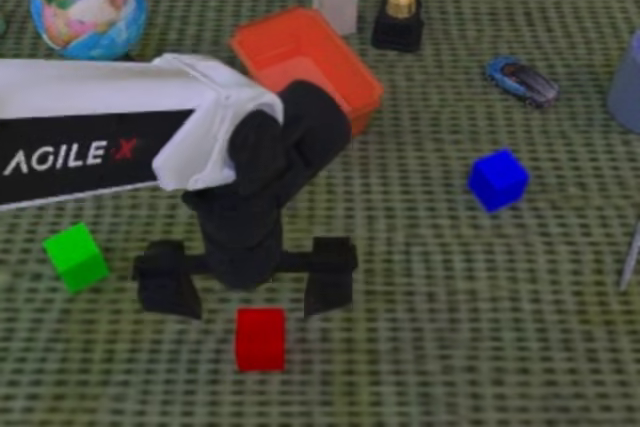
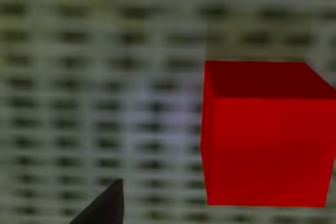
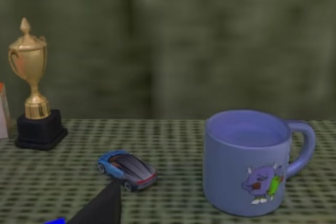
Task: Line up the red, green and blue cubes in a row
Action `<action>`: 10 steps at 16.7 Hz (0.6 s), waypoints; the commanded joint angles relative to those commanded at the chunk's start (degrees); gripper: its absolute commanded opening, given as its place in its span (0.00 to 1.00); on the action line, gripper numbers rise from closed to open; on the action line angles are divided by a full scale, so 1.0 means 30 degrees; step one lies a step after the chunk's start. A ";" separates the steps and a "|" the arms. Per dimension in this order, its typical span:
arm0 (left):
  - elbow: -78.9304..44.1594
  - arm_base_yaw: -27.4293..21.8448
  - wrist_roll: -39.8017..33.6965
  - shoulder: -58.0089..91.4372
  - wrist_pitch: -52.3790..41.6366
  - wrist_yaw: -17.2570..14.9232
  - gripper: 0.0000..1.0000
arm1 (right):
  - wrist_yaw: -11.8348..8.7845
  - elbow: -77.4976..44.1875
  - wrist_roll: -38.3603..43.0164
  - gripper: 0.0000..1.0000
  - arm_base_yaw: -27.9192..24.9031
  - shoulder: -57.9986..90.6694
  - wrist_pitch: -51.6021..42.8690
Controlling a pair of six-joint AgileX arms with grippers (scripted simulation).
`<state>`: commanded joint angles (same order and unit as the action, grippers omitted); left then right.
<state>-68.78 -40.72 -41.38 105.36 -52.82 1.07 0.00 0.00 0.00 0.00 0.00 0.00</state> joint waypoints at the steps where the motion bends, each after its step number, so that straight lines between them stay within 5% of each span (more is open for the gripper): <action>1: -0.0333 0.0025 0.0004 -0.0324 -0.0587 0.0005 1.00 | 0.0000 0.0000 0.0000 1.00 0.0000 0.0000 0.0000; 10: -0.0889 0.0426 0.1276 -0.0407 -0.1203 0.0011 1.00 | 0.0000 0.0000 0.0000 1.00 0.0000 0.0000 0.0000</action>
<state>-71.45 -39.45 -37.56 104.14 -56.43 1.10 0.00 0.00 0.00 0.00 0.00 0.00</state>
